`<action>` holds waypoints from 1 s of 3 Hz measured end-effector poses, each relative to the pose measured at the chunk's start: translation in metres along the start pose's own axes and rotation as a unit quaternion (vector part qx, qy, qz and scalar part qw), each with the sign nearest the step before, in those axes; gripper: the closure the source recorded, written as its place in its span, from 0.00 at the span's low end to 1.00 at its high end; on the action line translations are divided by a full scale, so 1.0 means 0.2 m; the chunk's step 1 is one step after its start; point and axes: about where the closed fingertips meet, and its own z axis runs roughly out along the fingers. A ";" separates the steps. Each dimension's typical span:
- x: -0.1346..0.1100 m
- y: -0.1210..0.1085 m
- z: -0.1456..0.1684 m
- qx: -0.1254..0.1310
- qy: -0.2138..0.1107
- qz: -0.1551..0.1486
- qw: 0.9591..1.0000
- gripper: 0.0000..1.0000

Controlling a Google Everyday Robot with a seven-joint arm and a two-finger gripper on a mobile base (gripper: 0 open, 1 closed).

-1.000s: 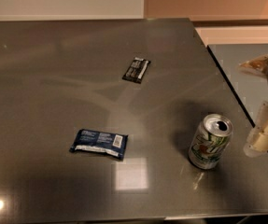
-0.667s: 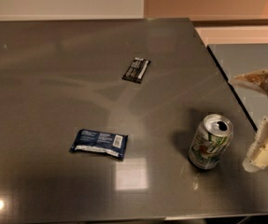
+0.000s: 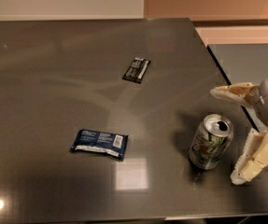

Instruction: Knock 7up can over

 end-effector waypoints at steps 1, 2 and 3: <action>-0.04 -0.01 0.06 -0.010 -0.024 -0.015 1.000 0.00; -0.03 -0.04 0.08 -0.009 -0.034 -0.018 0.999 0.00; 0.01 -0.08 0.06 -0.002 -0.038 -0.013 0.999 0.00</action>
Offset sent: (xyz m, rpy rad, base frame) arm 0.0210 0.0107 -0.0145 0.0868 -0.0150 0.0479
